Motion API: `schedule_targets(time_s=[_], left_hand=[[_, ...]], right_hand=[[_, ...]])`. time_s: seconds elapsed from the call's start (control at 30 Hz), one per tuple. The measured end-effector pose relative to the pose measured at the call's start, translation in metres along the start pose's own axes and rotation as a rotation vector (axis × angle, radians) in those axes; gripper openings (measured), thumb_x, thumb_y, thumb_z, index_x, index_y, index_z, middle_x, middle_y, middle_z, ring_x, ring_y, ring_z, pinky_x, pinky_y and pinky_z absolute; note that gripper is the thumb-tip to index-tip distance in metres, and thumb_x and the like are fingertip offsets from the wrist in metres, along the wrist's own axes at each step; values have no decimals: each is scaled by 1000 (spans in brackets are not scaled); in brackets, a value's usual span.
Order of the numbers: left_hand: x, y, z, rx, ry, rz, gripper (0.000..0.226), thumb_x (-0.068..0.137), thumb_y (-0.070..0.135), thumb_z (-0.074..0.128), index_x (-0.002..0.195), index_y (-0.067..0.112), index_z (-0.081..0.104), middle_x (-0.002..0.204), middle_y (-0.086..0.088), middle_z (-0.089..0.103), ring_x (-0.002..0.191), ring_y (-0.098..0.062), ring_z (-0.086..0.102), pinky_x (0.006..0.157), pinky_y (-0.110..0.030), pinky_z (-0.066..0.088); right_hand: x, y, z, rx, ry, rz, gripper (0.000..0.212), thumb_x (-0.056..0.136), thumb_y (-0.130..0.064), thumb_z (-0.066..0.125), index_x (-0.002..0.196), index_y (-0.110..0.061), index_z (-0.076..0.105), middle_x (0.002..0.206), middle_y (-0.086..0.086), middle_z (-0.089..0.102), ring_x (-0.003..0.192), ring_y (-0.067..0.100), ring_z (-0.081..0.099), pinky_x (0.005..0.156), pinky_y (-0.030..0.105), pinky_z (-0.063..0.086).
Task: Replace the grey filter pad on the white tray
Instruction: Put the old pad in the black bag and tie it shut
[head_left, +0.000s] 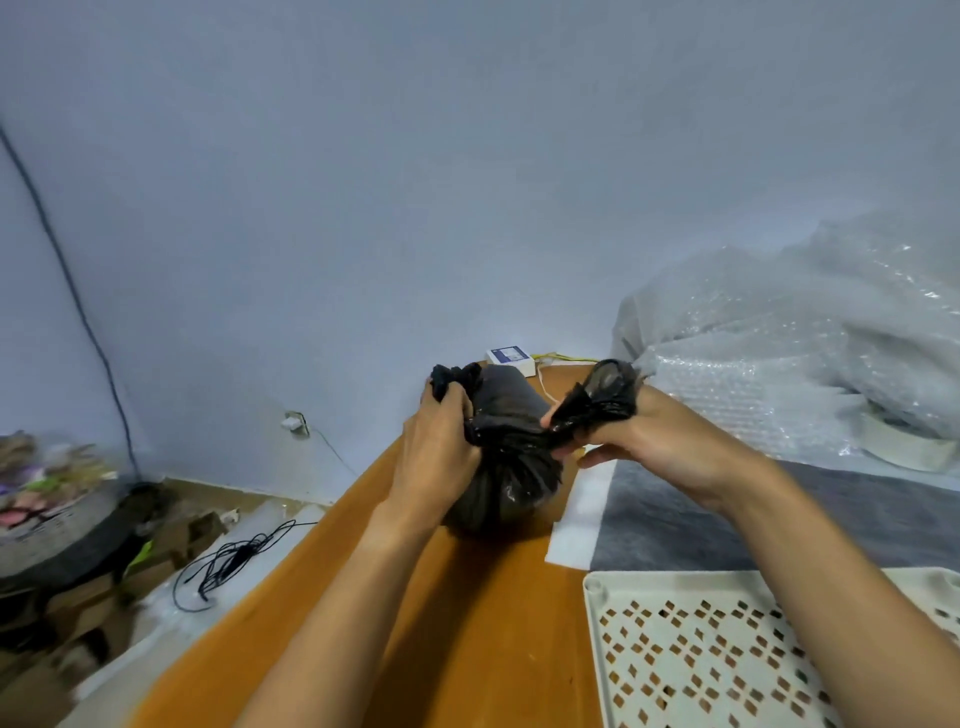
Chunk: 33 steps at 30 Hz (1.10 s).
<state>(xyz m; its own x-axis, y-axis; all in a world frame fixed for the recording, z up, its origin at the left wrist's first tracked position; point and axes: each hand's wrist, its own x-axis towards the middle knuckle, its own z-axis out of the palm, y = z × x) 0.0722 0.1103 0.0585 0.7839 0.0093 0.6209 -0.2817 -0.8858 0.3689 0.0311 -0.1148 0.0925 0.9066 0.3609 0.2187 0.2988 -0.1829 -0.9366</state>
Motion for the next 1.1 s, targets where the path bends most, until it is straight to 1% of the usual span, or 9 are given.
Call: schedule_targets(time_s=[0.13, 0.27, 0.37, 0.47, 0.6, 0.67, 0.77, 0.93, 1.1], left_hand=[[-3, -11, -5, 111, 154, 158, 27, 76, -7, 69, 95, 2, 52, 110, -22, 53, 65, -40, 56, 54, -35, 41], [-18, -50, 15, 164, -16, 175, 47, 84, 7, 70, 126, 8, 49, 137, -21, 44, 111, -41, 56, 80, -34, 52], [-41, -74, 22, 224, -168, 90, 31, 86, 14, 65, 112, 16, 51, 122, -9, 50, 104, -32, 57, 79, -34, 48], [-61, -90, 15, 307, -231, 118, 35, 85, 18, 66, 118, 19, 57, 116, -3, 58, 111, -26, 56, 85, -33, 48], [-72, -113, -3, 346, -275, 134, 65, 86, 21, 65, 148, 21, 45, 152, -3, 46, 147, -24, 32, 116, -38, 34], [-76, -122, -10, 384, -291, 157, 71, 89, 24, 60, 155, 22, 35, 159, -2, 37, 152, -22, 23, 121, -34, 22], [-83, -137, -15, 473, -294, 254, 64, 94, 30, 51, 155, 20, 36, 163, 0, 33, 154, -20, 16, 123, -33, 14], [-89, -137, -30, 376, -149, 256, 35, 95, 27, 53, 129, 21, 63, 156, -2, 45, 144, -21, 40, 114, -35, 36], [-68, -106, -36, 94, 15, 0, 60, 93, 41, 62, 145, 22, 39, 160, 1, 30, 138, -18, 44, 101, -39, 47]], right_hand=[[0, 0, 1, -33, 53, 19, 28, 95, 7, 55, 110, -5, 74, 104, 9, 79, 101, 22, 73, 92, 35, 56], [-2, -3, 1, -108, 12, 26, 26, 100, -2, 53, 108, -13, 76, 102, 2, 79, 103, 21, 71, 95, 38, 54], [-3, -2, 2, -131, -10, 45, 25, 101, -7, 52, 108, -15, 75, 100, 1, 79, 101, 17, 72, 96, 38, 54], [-3, -2, 4, -142, -32, 52, 24, 103, -12, 52, 107, -16, 75, 100, 0, 79, 98, 13, 73, 95, 37, 55], [-2, -2, 3, -147, -47, 55, 24, 103, -16, 52, 107, -16, 76, 100, 2, 79, 99, 15, 73, 95, 38, 55], [-2, -1, 4, -155, -53, 63, 25, 103, -19, 52, 106, -16, 77, 100, 1, 79, 98, 14, 73, 95, 37, 56], [-1, 0, 15, -219, -124, 86, 26, 102, -24, 53, 104, -20, 78, 98, -5, 79, 96, 9, 72, 93, 32, 55], [-4, 11, 48, -547, -386, 179, 32, 101, -39, 54, 124, -22, 70, 121, -13, 69, 112, 5, 63, 103, 29, 47], [-4, 27, 83, -793, -554, 209, 37, 100, -45, 52, 125, -25, 70, 126, -4, 69, 115, 15, 62, 104, 39, 49]])
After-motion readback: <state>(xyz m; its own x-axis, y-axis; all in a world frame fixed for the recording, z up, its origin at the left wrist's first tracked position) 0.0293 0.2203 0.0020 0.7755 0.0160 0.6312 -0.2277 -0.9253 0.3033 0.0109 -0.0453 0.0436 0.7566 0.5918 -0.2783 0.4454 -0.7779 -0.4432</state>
